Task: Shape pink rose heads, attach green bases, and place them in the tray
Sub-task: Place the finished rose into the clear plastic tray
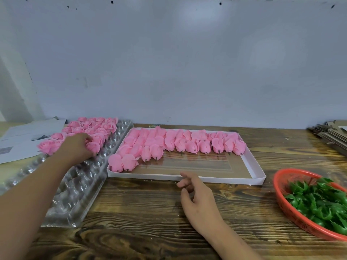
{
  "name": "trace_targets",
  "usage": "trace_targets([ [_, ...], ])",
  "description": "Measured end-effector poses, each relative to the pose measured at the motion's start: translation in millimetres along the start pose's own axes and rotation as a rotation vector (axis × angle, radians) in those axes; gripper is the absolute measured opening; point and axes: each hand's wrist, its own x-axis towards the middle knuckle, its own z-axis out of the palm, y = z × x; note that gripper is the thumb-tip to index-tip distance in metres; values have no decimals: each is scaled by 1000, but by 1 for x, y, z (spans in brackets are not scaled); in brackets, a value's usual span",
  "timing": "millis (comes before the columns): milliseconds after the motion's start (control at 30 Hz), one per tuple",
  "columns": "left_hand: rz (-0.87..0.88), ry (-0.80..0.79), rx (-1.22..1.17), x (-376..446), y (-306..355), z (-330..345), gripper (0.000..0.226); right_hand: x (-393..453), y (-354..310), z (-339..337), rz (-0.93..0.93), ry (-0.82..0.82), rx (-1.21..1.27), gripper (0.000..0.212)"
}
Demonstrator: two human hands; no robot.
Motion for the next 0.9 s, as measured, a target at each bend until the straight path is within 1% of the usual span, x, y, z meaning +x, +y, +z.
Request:
trace_targets([
  [167,5,12,-12,-7,1,-2,39,1,-1,0,3,-3,-3,53],
  [267,1,9,-12,-14,0,-1,48,0,-1,0,4,-9,-5,53],
  [333,-1,41,19,-19,0,0,56,0,-1,-1,6,-9,-2,53],
  [400,10,112,49,-23,2,-1,55,-1,-2,-1,9,-7,2,53],
  [433,21,145,60,-25,4,-1,50,-1,-2,-1,8,-5,1,53],
  [500,52,194,73,-29,9,-2,33,-2,-1,-1,8,1,0,53],
  [600,58,205,111,-35,15,-3,4,-1,0,0,15,13,2,53],
  [733,57,157,134,-36,17,-7,10,-1,1,-1,19,19,5,52],
  [800,54,184,115,-38,23,-8,26,-2,0,-1,25,14,6,51],
  [833,63,198,88,-41,28,-8,30,-3,0,-1,26,11,7,50],
  [900,119,219,-3,-49,42,-2,24,-4,0,-1,24,7,4,47],
])
